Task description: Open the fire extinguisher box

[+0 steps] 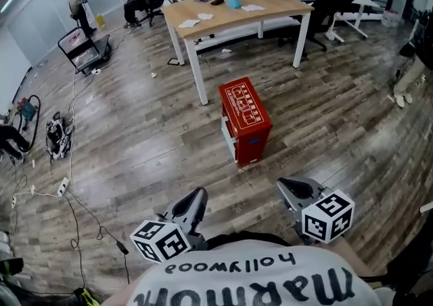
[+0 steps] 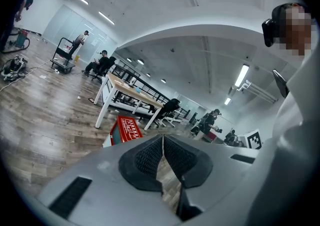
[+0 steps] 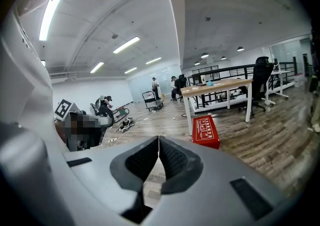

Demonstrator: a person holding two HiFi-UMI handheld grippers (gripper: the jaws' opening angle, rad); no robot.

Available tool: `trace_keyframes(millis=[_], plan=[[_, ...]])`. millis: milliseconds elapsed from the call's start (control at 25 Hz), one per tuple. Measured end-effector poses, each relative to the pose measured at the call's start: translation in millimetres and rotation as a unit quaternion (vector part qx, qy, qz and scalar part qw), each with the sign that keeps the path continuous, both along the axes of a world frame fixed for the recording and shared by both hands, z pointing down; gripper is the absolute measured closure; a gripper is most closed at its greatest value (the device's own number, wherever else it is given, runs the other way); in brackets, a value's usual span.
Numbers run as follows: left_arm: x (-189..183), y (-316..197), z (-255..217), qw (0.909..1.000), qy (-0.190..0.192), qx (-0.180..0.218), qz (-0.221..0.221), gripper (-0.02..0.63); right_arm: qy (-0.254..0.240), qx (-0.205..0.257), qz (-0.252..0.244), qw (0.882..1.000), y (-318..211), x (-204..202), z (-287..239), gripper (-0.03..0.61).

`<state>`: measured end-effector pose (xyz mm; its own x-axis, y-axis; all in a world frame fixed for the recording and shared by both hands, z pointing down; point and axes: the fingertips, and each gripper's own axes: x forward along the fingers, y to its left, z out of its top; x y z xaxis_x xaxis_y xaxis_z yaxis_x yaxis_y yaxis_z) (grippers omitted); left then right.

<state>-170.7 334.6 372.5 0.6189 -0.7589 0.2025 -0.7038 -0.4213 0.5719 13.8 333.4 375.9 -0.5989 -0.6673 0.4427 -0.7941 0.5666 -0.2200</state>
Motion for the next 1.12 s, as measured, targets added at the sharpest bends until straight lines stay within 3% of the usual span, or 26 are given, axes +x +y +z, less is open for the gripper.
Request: trace_keyframes(millis=[640, 1120], plan=[[-10.2, -5.3, 7.8, 0.9998, 0.005, -0.018, -0.010, 0.598, 0.006, -0.026, -0.010, 1.000, -9.6, -11.3, 16.8, 0.568], [4.4, -66.1, 24.8, 0.9993, -0.005, -0.027, 0.024, 0.598, 0.015, -0.045, 0.004, 0.999, -69.2, -8.0, 30.2, 0.568]])
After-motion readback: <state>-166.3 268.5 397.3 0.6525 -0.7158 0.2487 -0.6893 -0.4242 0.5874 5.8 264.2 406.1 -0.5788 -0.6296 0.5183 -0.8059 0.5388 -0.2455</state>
